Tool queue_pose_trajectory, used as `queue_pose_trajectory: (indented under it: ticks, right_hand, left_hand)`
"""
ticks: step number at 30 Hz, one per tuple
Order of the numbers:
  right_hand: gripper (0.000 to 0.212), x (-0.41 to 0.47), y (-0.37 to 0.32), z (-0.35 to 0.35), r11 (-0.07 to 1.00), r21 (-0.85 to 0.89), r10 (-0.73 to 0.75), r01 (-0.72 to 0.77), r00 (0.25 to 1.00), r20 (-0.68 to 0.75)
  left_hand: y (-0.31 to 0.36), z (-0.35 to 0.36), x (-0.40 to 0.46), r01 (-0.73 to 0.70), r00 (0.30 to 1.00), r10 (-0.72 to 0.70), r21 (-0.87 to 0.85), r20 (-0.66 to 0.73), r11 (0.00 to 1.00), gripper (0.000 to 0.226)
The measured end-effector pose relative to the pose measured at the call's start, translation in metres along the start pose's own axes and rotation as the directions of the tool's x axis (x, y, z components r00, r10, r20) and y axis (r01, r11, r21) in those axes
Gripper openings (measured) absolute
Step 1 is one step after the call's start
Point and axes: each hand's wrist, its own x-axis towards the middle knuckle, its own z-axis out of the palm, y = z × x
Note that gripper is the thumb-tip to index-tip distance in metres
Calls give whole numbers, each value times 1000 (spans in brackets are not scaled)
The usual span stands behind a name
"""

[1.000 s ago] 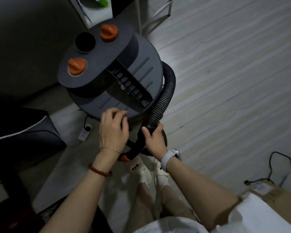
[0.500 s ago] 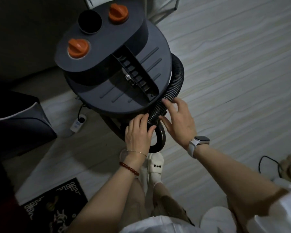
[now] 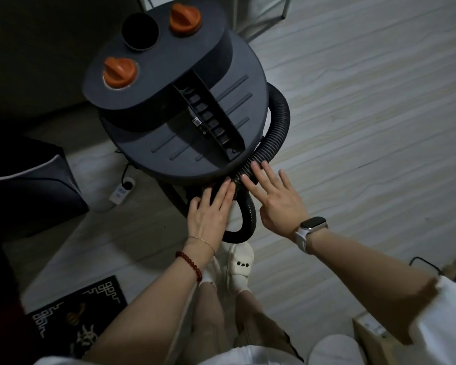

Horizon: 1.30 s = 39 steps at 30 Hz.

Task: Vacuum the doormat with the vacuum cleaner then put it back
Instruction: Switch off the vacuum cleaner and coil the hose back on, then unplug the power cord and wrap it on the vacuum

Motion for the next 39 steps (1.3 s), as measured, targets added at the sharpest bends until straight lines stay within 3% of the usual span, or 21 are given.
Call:
queue_pose_trajectory:
  ticks: [2,7,10,14,18,22,26,29,31,35,39]
  right_hand:
    - [73,-1,0,-6,1000,17,-3,2,997,75]
    - [71,-5,-16,-22,997,29,68,-73,987,147]
    - [62,-13,-50,-31,966,205,149,-156,988,45]
    - [54,-17,-118,-33,924,373,103,-85,994,-30]
    - [43,-3,-195,-27,899,437,2,-39,996,84]
    - [42,42,-257,3,902,433,-66,2,989,131]
    - [41,108,-292,69,940,339,-102,39,980,169]
    - [41,153,-300,125,975,167,-170,144,973,158]
    - [39,187,-299,166,971,29,-239,238,954,179]
    - [26,265,-290,253,891,-189,-416,412,909,20]
    - [32,348,-286,319,778,-443,-492,445,871,11]
  left_hand:
    - [3,-4,0,57,992,-54,-16,114,998,76]
    - [3,-34,-16,217,965,-190,-140,181,966,61]
    - [-10,-55,-47,427,903,-383,-322,193,845,54]
    - [-49,-82,-98,563,796,-596,-493,106,663,61]
    - [-107,-95,-146,619,664,-744,-610,71,494,58]
    - [-180,-72,-174,671,602,-785,-625,145,398,47]
    - [-259,-11,-182,677,653,-733,-578,188,455,54]
    - [-302,50,-180,696,682,-685,-513,255,502,53]
    - [-324,98,-174,693,702,-654,-483,281,536,66]
    - [-362,203,-150,681,728,-602,-446,328,581,55]
    - [-391,299,-110,650,759,-573,-417,309,636,52]
